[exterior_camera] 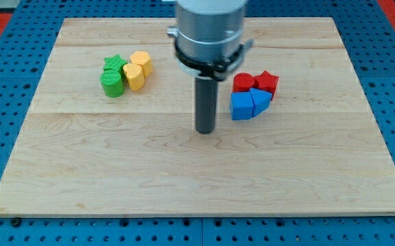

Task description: Push the yellow hexagon into the green star

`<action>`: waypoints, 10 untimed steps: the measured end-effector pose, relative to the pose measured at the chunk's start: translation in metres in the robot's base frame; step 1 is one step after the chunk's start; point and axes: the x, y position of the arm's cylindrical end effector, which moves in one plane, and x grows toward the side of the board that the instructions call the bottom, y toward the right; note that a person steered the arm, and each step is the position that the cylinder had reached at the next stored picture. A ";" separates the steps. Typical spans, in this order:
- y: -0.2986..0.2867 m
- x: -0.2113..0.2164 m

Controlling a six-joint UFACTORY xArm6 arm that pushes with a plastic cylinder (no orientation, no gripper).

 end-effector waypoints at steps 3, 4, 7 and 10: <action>-0.016 -0.137; -0.061 -0.159; -0.199 -0.159; -0.198 -0.132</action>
